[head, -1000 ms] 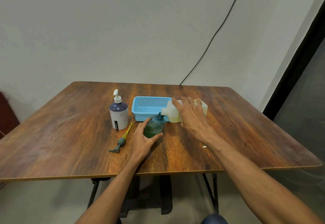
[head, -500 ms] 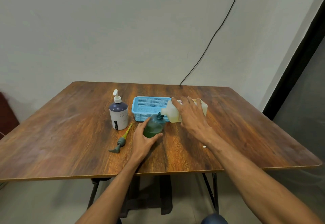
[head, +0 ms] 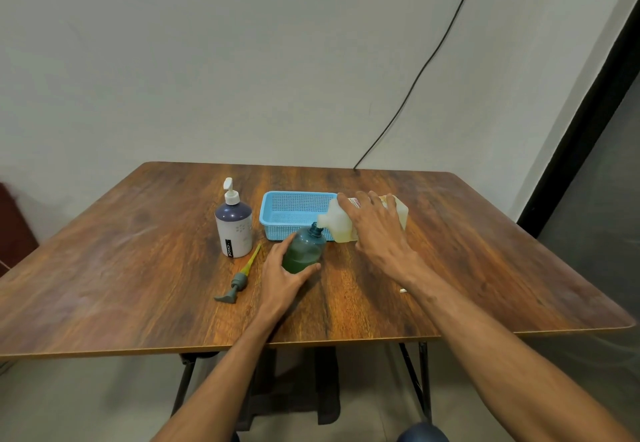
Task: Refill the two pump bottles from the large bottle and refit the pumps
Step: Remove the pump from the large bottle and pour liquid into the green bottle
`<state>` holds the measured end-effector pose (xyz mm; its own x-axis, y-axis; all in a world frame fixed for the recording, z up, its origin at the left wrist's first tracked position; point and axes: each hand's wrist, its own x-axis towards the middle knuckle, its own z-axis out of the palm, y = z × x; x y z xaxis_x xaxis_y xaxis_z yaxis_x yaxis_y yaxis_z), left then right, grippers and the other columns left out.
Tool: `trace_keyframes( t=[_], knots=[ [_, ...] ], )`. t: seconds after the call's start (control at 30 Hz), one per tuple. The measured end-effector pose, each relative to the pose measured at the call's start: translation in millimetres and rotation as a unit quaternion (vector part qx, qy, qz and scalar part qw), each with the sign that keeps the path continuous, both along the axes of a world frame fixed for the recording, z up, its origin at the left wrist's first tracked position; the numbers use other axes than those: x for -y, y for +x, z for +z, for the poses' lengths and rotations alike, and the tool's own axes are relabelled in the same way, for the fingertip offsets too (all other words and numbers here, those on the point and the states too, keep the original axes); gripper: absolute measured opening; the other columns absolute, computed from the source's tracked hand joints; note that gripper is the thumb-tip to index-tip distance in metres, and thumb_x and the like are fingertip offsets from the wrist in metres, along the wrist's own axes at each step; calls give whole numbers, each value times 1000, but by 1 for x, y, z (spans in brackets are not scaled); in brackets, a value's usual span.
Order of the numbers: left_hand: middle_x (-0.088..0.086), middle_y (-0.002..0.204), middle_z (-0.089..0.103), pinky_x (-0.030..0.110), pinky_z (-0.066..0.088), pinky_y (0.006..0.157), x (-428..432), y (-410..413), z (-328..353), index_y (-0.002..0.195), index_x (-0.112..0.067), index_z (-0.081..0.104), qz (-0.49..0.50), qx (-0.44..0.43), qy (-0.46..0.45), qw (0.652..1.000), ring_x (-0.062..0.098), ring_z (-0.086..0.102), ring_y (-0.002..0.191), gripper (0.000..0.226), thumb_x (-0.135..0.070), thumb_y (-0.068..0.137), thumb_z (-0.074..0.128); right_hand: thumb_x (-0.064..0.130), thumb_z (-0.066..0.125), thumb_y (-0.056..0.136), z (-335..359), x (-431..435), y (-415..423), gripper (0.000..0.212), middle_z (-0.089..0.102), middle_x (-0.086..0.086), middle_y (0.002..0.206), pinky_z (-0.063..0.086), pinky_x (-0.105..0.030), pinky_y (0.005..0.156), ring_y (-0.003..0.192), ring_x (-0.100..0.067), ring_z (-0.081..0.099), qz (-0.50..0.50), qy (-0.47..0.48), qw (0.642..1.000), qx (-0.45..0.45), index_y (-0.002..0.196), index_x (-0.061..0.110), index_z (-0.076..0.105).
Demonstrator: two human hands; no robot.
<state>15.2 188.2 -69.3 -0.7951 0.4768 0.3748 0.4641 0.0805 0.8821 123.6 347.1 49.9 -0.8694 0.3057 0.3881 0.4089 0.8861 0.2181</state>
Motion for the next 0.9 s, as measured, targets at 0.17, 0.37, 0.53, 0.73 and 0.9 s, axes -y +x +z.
trace_keyframes(
  t=[0.17, 0.37, 0.53, 0.73, 0.9],
  knots=[
    [-13, 137, 48, 24, 41, 101, -1, 0, -1, 147, -28, 44, 4, -2, -8, 1000, 5, 46, 126, 85, -37, 74, 87, 18, 80, 77, -1, -2, -1, 91, 48, -15, 145, 28, -65, 112, 135, -39, 42, 0, 2, 1000, -1, 152, 25, 30],
    [-9, 138, 50, 20, 41, 100, 0, 0, 1, 146, -26, 45, 6, -4, -8, 1000, 7, 47, 126, 84, -35, 74, 87, 23, 82, 76, -5, -3, -1, 96, 47, -13, 146, 29, -62, 111, 136, -38, 42, -1, -14, 1000, -1, 154, 26, 26],
    [-2, 139, 55, 30, 45, 106, 1, 3, 4, 145, -23, 47, 12, -6, -5, 1000, 10, 50, 126, 84, -36, 73, 88, 23, 82, 77, -10, -2, 2, 97, 46, -13, 148, 30, -61, 114, 138, -37, 41, 1, -58, 998, -11, 156, 25, 25],
    [-4, 138, 55, 26, 44, 103, 2, 6, 7, 145, -20, 47, 19, 2, 2, 1000, 7, 50, 123, 86, -36, 71, 89, 22, 84, 71, -22, -3, 5, 94, 57, -6, 130, 49, -48, 96, 116, -29, 58, 20, -143, 988, -62, 151, 26, 34],
    [-8, 136, 57, 25, 48, 99, 4, 9, 9, 146, -19, 47, 20, 6, 12, 1000, 8, 55, 118, 89, -41, 70, 89, 21, 92, 59, -37, -6, 7, 101, 59, -2, 127, 48, -35, 84, 110, -22, 57, 32, -296, 942, -156, 147, 25, 43]
  ],
)
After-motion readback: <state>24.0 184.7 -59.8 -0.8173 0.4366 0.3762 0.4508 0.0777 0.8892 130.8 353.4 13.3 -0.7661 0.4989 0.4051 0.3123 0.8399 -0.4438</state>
